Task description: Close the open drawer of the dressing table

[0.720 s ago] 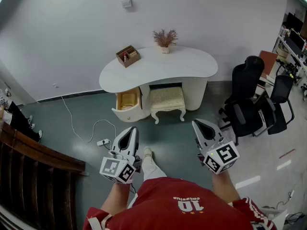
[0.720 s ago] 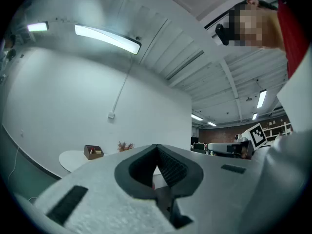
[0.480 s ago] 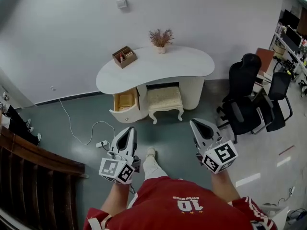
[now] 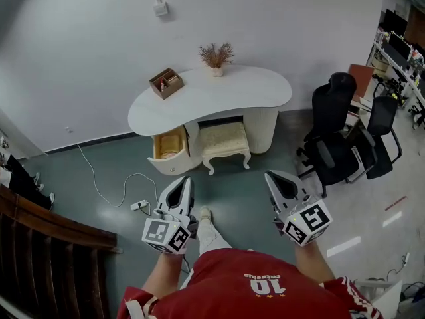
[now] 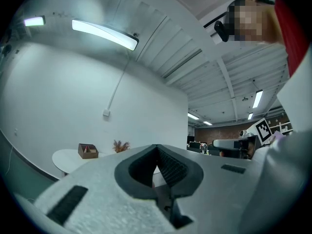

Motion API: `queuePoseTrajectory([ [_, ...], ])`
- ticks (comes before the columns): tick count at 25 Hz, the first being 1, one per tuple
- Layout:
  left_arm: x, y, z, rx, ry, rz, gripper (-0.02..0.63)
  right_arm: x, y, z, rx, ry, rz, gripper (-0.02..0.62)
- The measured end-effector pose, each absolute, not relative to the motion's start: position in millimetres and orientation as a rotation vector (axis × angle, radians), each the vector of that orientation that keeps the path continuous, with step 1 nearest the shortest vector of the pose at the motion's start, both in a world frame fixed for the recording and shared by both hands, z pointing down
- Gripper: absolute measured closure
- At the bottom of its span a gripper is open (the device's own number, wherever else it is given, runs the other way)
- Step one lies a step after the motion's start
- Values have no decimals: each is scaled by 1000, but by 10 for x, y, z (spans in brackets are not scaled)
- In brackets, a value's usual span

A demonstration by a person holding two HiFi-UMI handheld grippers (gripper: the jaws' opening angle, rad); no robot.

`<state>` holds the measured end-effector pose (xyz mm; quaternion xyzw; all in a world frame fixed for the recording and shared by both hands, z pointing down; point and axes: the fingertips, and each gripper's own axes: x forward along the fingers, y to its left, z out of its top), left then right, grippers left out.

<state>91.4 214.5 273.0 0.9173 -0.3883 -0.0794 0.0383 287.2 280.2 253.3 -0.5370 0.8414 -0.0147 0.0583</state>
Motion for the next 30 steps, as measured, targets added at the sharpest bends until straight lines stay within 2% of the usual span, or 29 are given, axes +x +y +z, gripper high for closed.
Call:
queuePoseTrajectory([
  [6,752,2037,2731,2766,-1248,-226,604,2763,2562,2558,-1567,2553,-112,591],
  [12,227,1793,2811,2659,-1369,-193,606,2414,1997,2581,-1466,2625,-215,591],
  [25,-935,362,2772,2633,-1578,-138,604,1479,172,2299,-1442,2661,-160,591],
  [30,-1061,-195,2860,2733,-1471,-73,611,1150,-275,2364,-1461,2678,-174,591],
])
